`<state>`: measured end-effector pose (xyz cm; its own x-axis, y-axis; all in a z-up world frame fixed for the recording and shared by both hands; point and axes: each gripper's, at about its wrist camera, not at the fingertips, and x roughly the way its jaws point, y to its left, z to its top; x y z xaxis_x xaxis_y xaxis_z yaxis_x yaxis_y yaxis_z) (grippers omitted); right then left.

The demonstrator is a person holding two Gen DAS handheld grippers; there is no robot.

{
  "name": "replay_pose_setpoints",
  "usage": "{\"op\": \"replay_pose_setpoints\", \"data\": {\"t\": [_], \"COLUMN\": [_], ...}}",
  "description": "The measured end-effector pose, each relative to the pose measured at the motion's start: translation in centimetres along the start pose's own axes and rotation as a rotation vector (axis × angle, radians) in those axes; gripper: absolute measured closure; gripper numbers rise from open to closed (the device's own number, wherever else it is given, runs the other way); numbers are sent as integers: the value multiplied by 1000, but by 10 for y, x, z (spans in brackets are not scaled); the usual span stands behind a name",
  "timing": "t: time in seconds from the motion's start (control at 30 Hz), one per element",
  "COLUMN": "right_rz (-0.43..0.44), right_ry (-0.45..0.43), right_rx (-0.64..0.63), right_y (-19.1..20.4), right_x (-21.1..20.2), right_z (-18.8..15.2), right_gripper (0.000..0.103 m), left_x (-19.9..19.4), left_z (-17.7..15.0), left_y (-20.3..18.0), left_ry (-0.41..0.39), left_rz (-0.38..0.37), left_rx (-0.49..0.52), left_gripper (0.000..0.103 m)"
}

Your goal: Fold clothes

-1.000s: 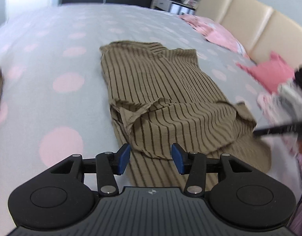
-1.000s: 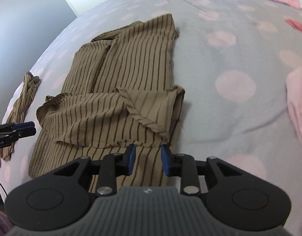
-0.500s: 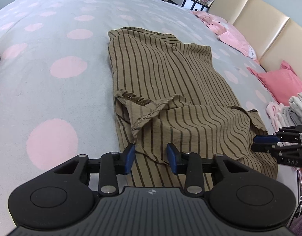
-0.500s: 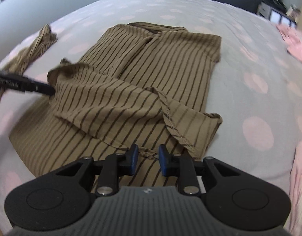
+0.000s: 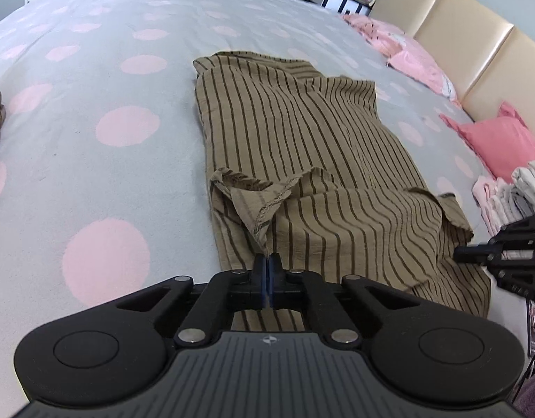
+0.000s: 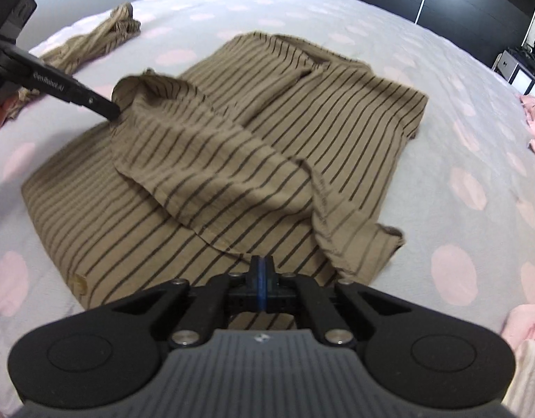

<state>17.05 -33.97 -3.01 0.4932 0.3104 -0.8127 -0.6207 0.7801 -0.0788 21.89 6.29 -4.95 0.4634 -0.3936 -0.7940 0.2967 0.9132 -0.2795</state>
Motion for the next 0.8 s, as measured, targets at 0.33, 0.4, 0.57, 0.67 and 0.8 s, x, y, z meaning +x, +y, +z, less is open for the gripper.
{"op": "replay_pose_setpoints", "data": {"t": [0.33, 0.4, 0.57, 0.67, 0.8], "right_rz": [-15, -27, -63, -53, -42], "right_ry": [-13, -6, -3, 8, 6], "right_rx": [-161, -214, -355, -385, -383], "right_y": [10, 15, 25, 27, 25], "right_x": [0, 6, 23, 31, 20], "right_z": [-4, -4, -9, -11, -12], "right_gripper": [70, 71, 71, 103, 103], "left_x": [-2, -2, 2, 1, -3], "left_z": [-1, 1, 3, 2, 2], "left_y": [-4, -6, -7, -5, 0], "left_ry": [15, 18, 23, 26, 20], "left_rz": [18, 15, 14, 16, 4], "left_rx": [21, 27, 33, 33, 14], "left_gripper": [103, 103, 103, 103, 103]}}
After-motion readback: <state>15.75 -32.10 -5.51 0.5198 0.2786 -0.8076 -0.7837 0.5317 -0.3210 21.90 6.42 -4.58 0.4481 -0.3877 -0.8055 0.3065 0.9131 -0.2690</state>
